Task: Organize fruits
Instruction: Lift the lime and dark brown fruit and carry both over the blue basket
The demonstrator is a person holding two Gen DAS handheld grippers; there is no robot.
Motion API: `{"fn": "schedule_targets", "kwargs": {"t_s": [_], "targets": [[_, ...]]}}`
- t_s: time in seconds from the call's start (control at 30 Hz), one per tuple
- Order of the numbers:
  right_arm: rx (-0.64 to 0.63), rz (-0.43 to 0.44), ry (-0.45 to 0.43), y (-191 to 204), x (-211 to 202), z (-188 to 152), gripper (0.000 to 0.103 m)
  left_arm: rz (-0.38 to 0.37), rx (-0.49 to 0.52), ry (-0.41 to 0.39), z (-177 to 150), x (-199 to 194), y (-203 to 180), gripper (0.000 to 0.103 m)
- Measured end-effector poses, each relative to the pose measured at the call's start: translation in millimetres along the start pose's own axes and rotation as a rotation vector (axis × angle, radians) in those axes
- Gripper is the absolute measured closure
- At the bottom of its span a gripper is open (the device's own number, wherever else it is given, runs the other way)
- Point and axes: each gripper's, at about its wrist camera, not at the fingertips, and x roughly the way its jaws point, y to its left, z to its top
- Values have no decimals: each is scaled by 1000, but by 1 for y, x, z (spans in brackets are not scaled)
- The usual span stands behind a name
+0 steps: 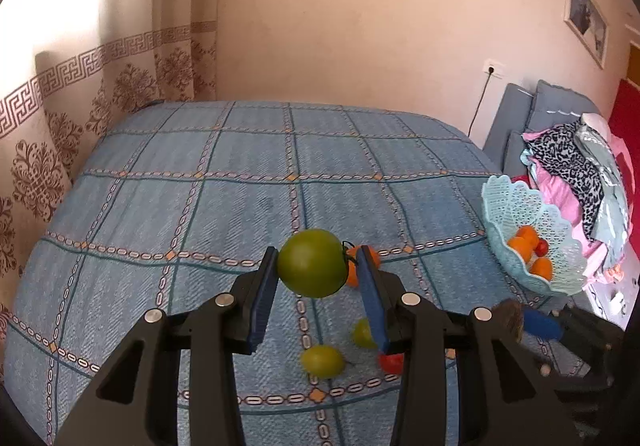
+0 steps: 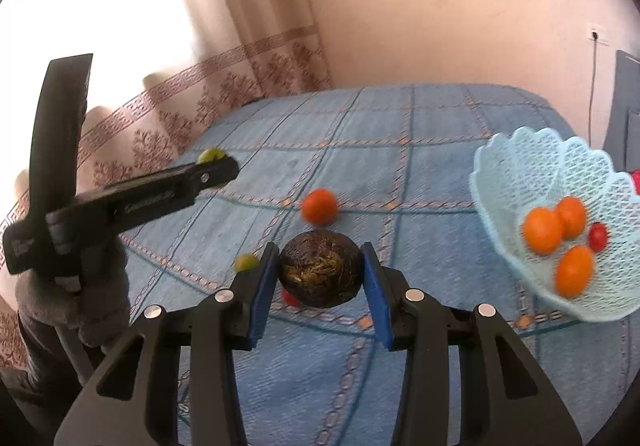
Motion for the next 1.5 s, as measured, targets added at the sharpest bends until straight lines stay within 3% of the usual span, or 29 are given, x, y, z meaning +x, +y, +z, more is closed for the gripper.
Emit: {"fn": "schedule_targets", "kwargs": {"t_s": [0.63,1.0,1.5], "targets": [[129,-129,-145,-75,-47,21,60,-59,118,-10,17,0,-67,63],[266,-258,-176,-135,-60,23,60,-130,199,4,23,14,-114,63],[355,-374,-157,-169,-59,18,60,-271,299,52,21,45,-179,63]]}}
